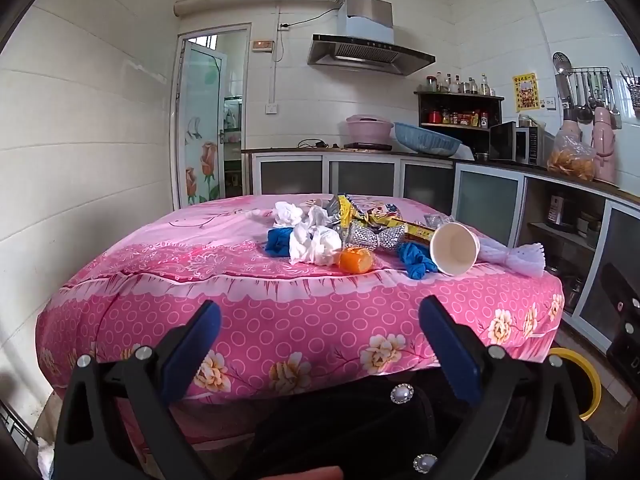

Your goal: Collect trash

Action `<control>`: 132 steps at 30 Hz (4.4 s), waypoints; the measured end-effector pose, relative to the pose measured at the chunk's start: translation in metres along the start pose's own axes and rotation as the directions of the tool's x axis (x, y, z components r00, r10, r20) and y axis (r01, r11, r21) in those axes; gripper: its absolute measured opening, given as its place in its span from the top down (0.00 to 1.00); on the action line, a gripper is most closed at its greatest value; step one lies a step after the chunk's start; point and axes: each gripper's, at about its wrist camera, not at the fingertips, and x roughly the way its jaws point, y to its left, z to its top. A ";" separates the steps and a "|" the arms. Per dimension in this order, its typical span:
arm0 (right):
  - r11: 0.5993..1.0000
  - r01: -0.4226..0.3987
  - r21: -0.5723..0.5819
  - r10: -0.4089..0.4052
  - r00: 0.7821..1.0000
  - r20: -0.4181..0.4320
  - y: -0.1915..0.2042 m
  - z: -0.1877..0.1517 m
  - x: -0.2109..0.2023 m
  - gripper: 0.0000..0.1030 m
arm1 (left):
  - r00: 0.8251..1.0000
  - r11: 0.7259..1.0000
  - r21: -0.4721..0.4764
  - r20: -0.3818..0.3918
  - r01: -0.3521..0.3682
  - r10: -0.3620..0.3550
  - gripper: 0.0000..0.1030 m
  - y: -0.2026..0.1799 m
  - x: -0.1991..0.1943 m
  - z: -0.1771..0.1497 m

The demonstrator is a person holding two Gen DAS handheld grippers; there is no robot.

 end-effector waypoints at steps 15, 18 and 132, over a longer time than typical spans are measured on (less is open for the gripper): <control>1.000 0.002 0.001 -0.002 1.000 0.001 0.000 0.000 -0.001 0.07 | 1.000 1.000 0.000 -0.007 -0.003 0.003 0.07 -0.004 0.000 -0.002; 1.000 0.001 0.000 -0.001 1.000 0.001 0.000 0.000 0.000 0.07 | 1.000 1.000 0.001 -0.007 -0.004 0.004 0.07 -0.004 0.000 -0.002; 0.968 -0.191 -0.165 0.126 0.932 -0.340 -0.013 0.022 0.177 0.07 | 0.948 0.970 0.119 -0.268 0.210 -0.172 0.07 0.016 0.128 0.069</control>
